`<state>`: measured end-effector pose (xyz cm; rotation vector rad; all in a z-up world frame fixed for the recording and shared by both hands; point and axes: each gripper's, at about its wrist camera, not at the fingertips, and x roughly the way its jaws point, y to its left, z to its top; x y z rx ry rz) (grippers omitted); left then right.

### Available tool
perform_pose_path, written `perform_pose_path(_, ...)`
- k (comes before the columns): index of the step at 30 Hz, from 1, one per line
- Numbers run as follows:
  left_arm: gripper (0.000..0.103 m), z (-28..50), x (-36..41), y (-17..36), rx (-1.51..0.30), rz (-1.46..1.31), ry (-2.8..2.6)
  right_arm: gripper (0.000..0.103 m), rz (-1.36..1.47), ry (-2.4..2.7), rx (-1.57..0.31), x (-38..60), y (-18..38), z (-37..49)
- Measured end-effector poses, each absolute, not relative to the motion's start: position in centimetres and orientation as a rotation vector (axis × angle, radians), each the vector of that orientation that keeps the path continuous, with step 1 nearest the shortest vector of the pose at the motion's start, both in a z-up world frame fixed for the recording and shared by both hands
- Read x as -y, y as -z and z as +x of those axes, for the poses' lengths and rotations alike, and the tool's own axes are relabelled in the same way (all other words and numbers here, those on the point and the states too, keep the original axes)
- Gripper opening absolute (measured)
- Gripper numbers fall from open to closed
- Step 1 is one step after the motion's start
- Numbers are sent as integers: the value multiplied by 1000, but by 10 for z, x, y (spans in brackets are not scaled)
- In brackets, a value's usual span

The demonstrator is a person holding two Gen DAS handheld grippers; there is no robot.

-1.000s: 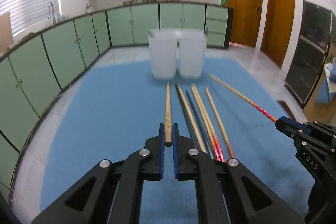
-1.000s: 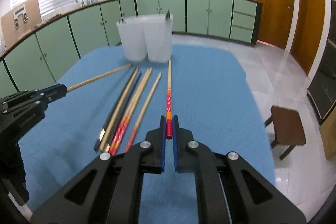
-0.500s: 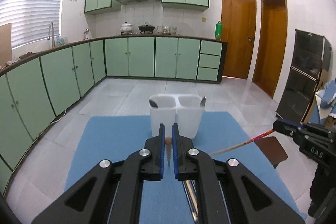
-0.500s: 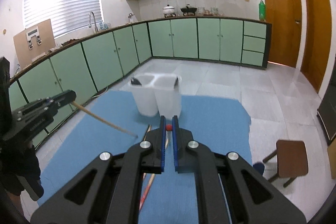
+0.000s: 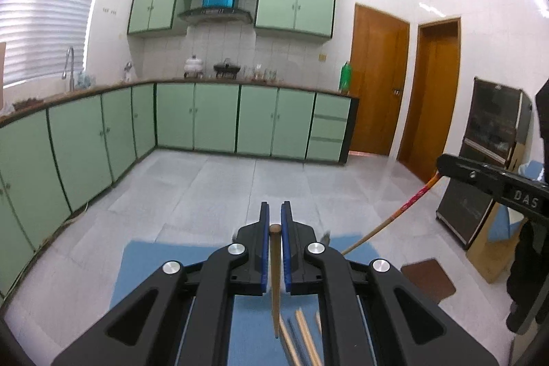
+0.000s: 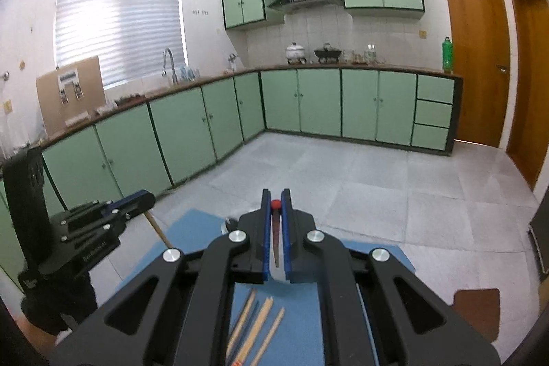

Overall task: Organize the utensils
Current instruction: 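Lower both chopsticks into the white cups and open both tools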

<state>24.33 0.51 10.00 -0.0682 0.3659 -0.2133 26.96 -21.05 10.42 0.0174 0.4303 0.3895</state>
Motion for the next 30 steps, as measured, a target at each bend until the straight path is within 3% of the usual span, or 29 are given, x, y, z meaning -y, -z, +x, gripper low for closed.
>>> perform_pose_path(11,6,293,18,-158,-202,-18,189,5,0,-340,-458,205,-112,341)
perform_pose_path(19,6,328,27,-125,-220,16,140,5,-23,-322,-551,187,-76,378)
perform_pose_path(25,7,362,20,-87,-335,-26,156,6,-69,-308,-608,171,-49,389)
perform_pose_path(26,10,364,17,-82,-355,-40,157,7,-72,-303,-607,171,-46,388)
perform_pose_path(30,24,353,9,-75,-369,-44,154,30,-66,-290,-585,177,-41,377)
